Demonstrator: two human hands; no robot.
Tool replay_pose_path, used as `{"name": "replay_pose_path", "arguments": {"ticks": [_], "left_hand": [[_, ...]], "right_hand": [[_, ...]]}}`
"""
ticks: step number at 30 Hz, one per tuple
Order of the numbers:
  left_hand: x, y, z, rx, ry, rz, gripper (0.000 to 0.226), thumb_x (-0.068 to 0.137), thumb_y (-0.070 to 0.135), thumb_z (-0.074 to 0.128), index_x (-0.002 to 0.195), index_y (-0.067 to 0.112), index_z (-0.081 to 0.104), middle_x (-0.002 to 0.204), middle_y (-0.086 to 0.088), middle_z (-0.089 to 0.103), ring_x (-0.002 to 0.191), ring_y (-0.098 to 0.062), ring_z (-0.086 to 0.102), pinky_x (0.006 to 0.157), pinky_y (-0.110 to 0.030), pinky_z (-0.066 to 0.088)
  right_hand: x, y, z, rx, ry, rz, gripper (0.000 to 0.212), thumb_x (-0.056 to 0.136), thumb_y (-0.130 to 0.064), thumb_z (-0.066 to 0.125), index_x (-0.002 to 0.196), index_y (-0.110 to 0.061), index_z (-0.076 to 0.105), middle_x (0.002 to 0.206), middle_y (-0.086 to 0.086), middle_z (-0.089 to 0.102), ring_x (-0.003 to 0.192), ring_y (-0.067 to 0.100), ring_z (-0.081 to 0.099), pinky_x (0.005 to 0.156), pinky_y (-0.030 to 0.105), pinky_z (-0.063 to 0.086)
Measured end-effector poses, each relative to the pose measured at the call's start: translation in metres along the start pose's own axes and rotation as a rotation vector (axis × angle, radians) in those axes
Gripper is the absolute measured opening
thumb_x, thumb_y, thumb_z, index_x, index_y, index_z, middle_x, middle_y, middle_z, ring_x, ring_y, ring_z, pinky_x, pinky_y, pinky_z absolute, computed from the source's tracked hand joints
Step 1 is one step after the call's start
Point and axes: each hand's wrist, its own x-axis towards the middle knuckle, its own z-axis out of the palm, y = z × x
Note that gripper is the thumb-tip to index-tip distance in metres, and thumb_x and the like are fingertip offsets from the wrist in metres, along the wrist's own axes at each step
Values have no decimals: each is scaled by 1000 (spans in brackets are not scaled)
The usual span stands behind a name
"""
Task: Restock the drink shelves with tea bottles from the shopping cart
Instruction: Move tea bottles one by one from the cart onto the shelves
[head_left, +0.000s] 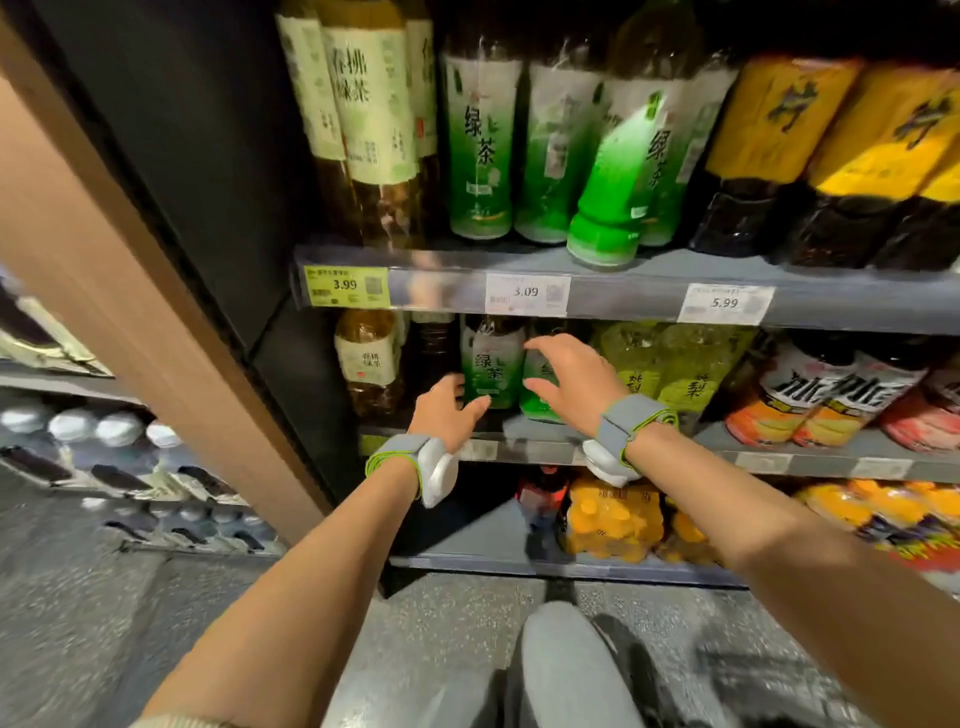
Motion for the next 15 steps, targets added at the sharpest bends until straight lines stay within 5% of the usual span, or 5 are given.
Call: {"name": "replay_pose_path", "arguments": {"ticks": [9,15], "left_hand": [[-118,127,-47,112,-189,22,51,90,33,63,132,5,51,130,-13,60,118,-25,59,104,-39,44],[-194,227,-31,195,-312,143,45,94,32,58,130,6,53,128,-10,61,118,-26,58,98,-30,43]], "right_hand": [[-121,-7,-142,162,5,246,49,91,-35,58,134,-16,47,132,10,49,122,28,49,99,36,41],[-225,14,-226,228,54,447,45,91,-36,57,132,-19,48,132,9,50,119,29,51,95,38,45]]}}
